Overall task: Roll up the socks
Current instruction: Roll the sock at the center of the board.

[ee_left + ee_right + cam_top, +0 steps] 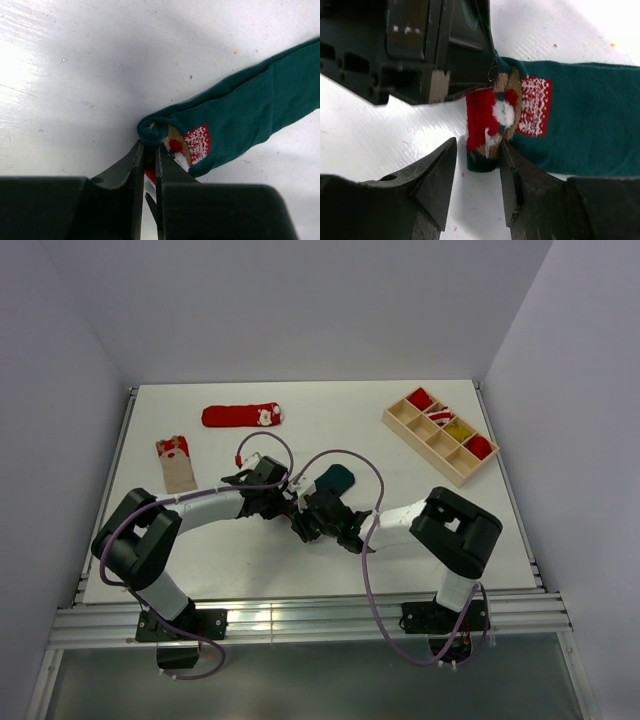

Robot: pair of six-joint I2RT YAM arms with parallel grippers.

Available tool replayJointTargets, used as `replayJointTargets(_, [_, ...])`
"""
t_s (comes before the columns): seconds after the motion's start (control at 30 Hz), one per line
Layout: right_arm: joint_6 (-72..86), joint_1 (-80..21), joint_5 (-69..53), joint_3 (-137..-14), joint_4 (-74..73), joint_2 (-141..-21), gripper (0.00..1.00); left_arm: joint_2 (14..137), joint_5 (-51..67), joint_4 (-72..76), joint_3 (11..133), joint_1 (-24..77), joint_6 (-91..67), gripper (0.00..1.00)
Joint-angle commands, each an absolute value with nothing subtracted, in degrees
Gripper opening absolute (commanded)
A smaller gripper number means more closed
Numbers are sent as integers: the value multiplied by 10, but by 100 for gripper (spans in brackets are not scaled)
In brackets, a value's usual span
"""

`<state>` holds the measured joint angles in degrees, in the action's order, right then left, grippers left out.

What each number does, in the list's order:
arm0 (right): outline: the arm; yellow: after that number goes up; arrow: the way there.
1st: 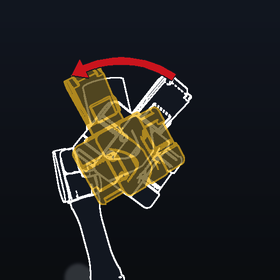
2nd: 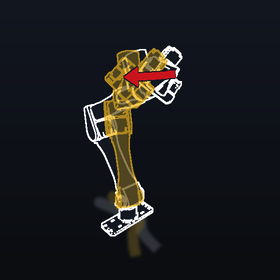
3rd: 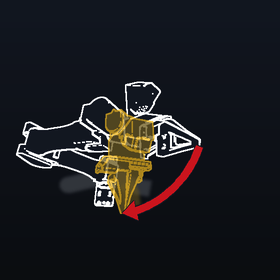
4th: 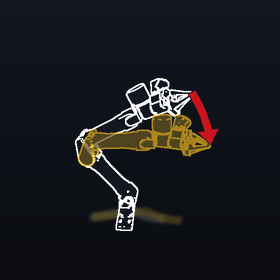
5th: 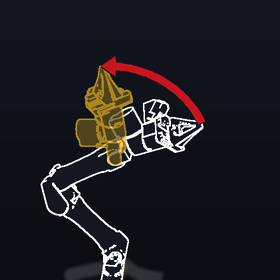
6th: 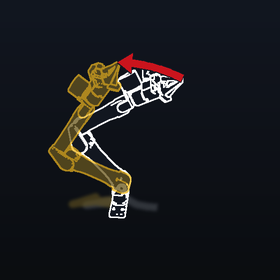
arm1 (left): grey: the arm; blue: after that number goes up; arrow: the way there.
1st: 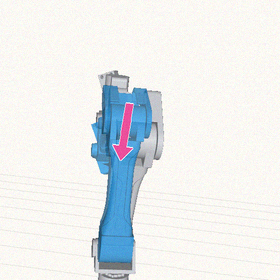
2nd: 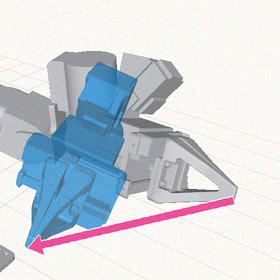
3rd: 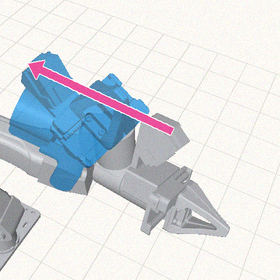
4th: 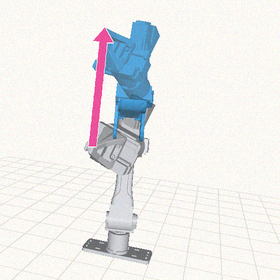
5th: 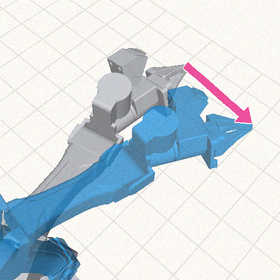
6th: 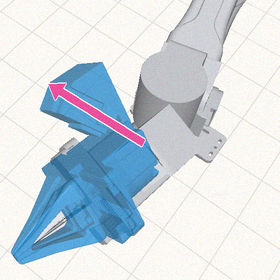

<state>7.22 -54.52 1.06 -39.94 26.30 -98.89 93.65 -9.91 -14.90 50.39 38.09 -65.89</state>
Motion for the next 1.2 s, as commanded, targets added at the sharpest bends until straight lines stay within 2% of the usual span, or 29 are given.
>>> replayJointTargets(0.0, [62,-558,24,-429,258,-1009,46,945,-91,-170,519,385,-672,0])
replayJointTargets(0.07, [65,-561,32,-434,247,-1018,42,946,-90,-173,520,385,-674,0])
replayJointTargets(0.17, [79,-562,25,-431,244,-1015,27,939,-91,-168,513,385,-684,1])
replayJointTargets(0.2, [86,-560,23,-432,240,-1014,21,931,-93,-165,505,385,-687,1])
replayJointTargets(0.23, [90,-558,19,-433,230,-1014,10,926,-94,-162,500,385,-690,4])
replayJointTargets(0.3, [112,-548,-1,-433,225,-1010,0,911,-98,-151,486,385,-699,8])
replayJointTargets(0.5, [191,-487,-134,-439,200,-1016,0,856,-117,-114,440,381,-729,29])
replayJointTargets(0.6, [241,-448,-211,-434,213,-1026,0,825,-127,-88,412,380,-743,48])
replayJointTargets(0.63, [256,-440,-254,-434,222,-1039,0,815,-127,-79,404,380,-745,58])
replayJointTargets(0.73, [302,-406,-323,-430,258,-1061,0,794,-120,-44,377,380,-746,74])
replayJointTargets(0.9, [386,-373,-395,-426,307,-1095,0,799,-105,-19,359,380,-744,74])
replayJointTargets(1.17, [436,-346,-415,-411,352,-1119,0,835,-100,-5,366,380,-745,68])
